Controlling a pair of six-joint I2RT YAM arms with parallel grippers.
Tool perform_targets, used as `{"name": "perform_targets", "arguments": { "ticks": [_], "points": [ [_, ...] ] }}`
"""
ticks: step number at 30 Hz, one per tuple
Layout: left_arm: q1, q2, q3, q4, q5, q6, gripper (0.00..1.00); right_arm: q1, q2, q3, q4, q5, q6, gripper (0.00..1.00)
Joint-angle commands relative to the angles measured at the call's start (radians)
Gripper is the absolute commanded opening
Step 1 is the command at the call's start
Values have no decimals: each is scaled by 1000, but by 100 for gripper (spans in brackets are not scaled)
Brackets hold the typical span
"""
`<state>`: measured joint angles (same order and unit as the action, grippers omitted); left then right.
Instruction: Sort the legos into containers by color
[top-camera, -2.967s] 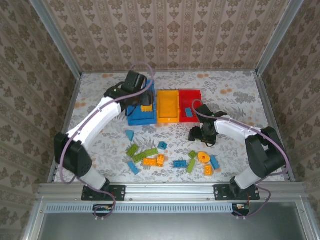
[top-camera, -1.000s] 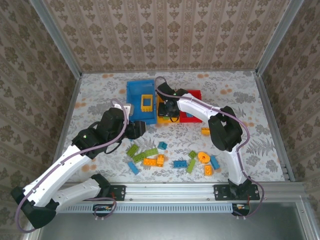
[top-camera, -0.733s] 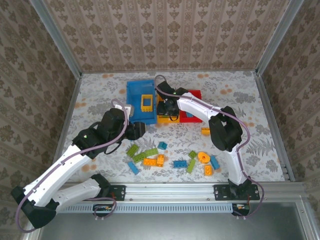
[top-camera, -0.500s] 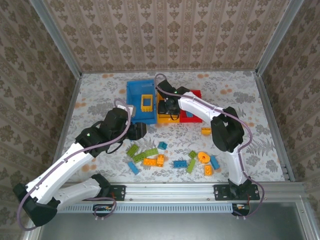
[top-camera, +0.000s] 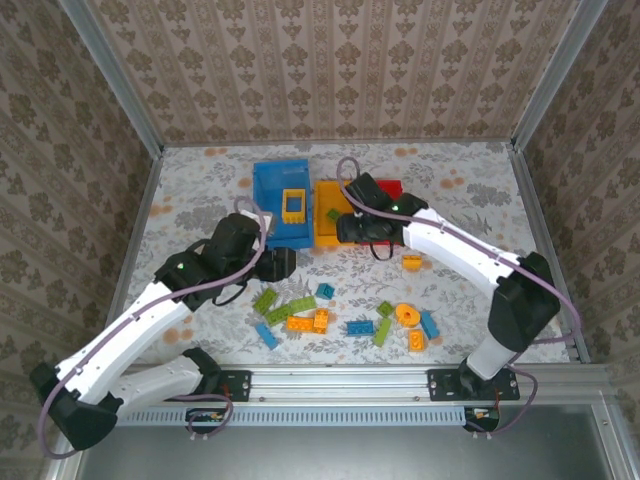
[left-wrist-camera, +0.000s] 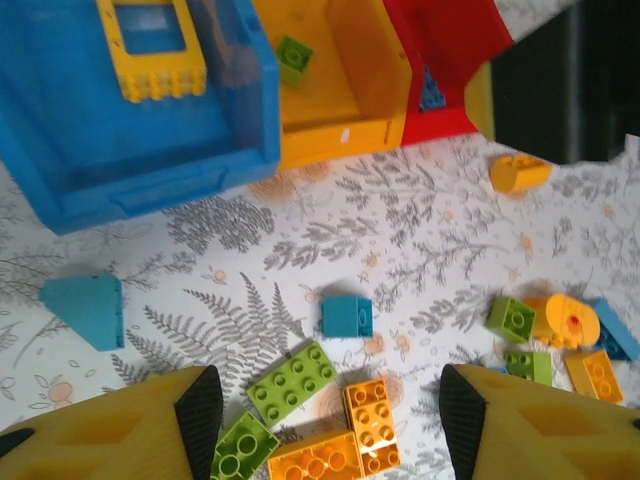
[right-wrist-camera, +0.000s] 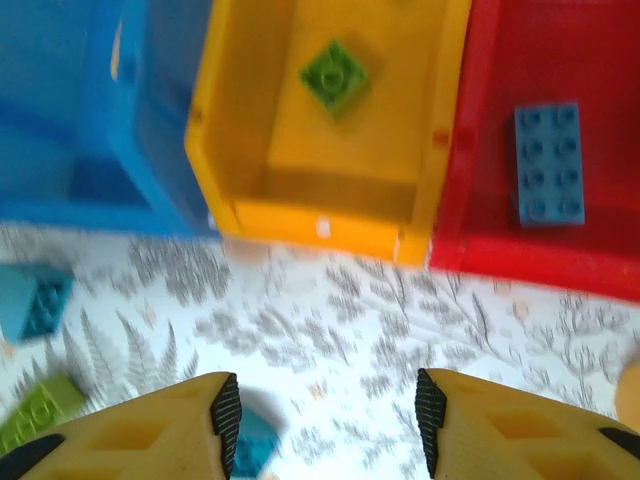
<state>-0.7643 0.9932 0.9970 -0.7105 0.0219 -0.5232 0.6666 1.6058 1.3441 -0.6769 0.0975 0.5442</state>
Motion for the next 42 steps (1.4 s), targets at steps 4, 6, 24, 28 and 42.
{"name": "perform_targets", "arguments": {
  "ticks": [4,6,24,28,42],
  "points": [
    [-15,166,-57,11,153,97,67,21,-189,-233,-15,-192,-76,58],
    [-21,232,-65,33,175,121,69,22,-268,-292,-37,-225,-73,61],
    [-76,378,-54,107,60,13,68,46,-345,-415,34,-319,-54,71],
    [-58,216,-105,54,-16,-55,65,153,-197,-358,134,-259,-157,75],
    [80,-307,-276,-73,13,-213,62,209,216,-136,147,-55,-437,81]
  ]
}}
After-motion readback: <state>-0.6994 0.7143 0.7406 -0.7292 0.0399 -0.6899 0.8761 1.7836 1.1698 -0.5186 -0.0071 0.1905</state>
